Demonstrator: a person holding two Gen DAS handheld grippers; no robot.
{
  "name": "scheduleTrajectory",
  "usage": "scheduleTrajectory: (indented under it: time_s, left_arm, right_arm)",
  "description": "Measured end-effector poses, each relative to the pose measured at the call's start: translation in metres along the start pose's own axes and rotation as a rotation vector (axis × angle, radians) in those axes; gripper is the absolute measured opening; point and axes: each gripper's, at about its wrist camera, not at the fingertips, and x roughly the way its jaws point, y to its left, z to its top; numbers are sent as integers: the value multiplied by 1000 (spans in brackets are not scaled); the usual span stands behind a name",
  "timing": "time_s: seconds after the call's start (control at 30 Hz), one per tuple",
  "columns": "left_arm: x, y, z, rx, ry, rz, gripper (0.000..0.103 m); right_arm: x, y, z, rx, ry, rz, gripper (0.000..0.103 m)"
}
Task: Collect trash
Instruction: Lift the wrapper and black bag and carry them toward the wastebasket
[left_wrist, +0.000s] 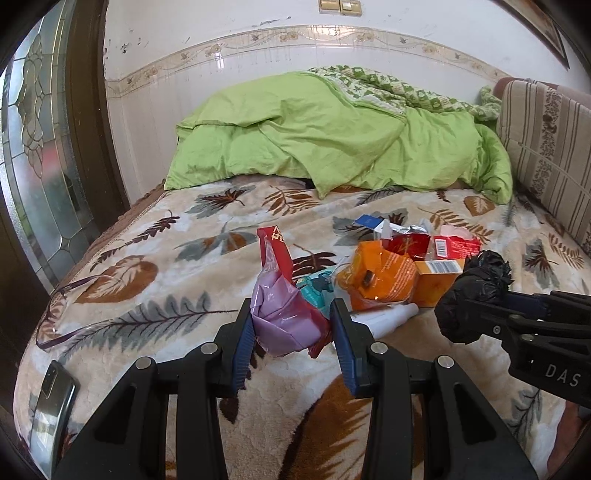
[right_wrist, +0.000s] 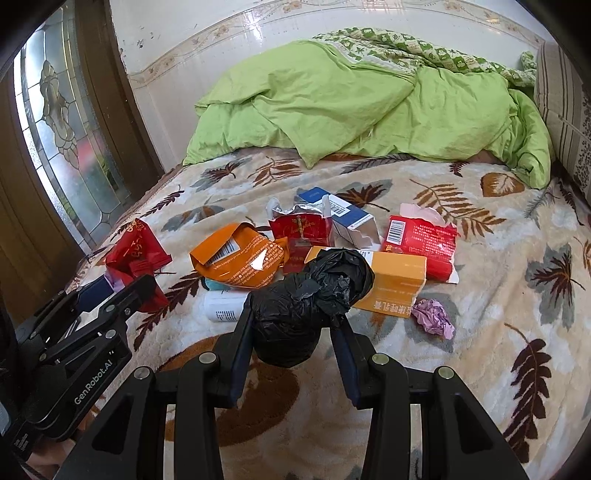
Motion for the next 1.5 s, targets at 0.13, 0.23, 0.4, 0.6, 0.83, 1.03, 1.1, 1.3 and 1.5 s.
scheduleTrajectory:
  time_s: [0.13, 0.23, 0.4, 0.6, 0.83, 1.03, 1.1, 1.3, 1.5]
  left_arm:
    - [1, 6, 0, -14, 8, 13, 39]
    - [1, 8, -1, -20, 12, 25, 39]
    - [1, 12, -2, -31, 20, 42, 39]
    - [5, 19, -3, -54, 36, 66, 39]
    - [8, 27, -3, -79, 54, 86, 39]
    - [9, 30, -4, -87, 58, 89, 39]
    - [9, 30, -4, -85, 59, 89, 39]
    - [8, 30, -4, -86, 58, 85, 39]
    - [7, 27, -4, -100, 56, 40, 39]
  right_arm:
    - [1, 2, 0, 0, 0, 2, 44]
    - [0, 5, 0, -6, -7, -1, 44]
    - [-3, 6, 0, -11, -19, -8, 44]
    - [-5, 6, 0, -11, -25, -11, 44]
    - [-5, 8, 1, -14, -27, -9, 44]
    - [-4, 10, 1, -17, -26, -7, 44]
    - [-5, 10, 1, -17, -28, -9, 44]
    - [-5, 10, 1, -16, -27, -12, 44]
    - [-7, 8, 1, -7, -35, -20, 44]
